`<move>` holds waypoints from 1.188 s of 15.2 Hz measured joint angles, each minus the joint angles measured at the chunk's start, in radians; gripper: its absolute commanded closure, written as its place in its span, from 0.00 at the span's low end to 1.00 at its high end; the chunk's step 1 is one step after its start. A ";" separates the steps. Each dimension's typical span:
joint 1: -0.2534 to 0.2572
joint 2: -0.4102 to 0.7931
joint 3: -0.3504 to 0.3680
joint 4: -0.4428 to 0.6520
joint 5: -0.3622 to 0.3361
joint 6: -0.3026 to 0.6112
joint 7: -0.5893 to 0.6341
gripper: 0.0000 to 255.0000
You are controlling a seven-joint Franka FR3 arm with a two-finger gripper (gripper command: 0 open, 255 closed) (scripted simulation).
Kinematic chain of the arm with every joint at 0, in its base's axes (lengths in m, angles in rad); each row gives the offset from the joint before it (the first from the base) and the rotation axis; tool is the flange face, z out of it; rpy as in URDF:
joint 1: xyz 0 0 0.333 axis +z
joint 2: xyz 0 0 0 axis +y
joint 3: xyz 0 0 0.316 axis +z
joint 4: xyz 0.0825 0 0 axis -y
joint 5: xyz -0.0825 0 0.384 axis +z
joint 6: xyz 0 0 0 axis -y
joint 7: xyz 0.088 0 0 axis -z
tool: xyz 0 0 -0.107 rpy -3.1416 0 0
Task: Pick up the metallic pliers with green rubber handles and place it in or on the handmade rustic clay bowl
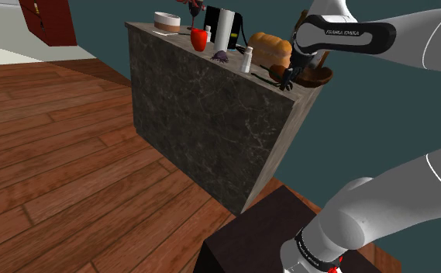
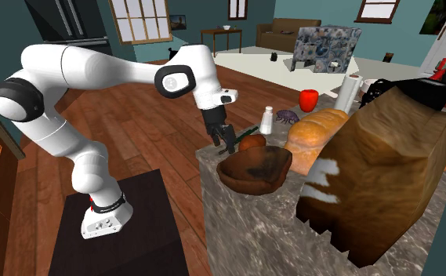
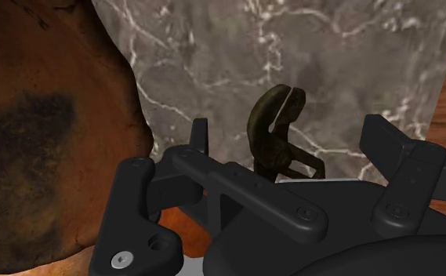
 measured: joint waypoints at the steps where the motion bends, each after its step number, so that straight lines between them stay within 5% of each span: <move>1: 0.000 0.000 0.000 0.000 0.000 0.000 0.000 0.00; 2: 0.000 0.000 0.000 0.000 0.000 0.000 0.000 1.00; 18: 0.004 0.008 0.005 0.075 0.010 -0.066 -0.012 1.00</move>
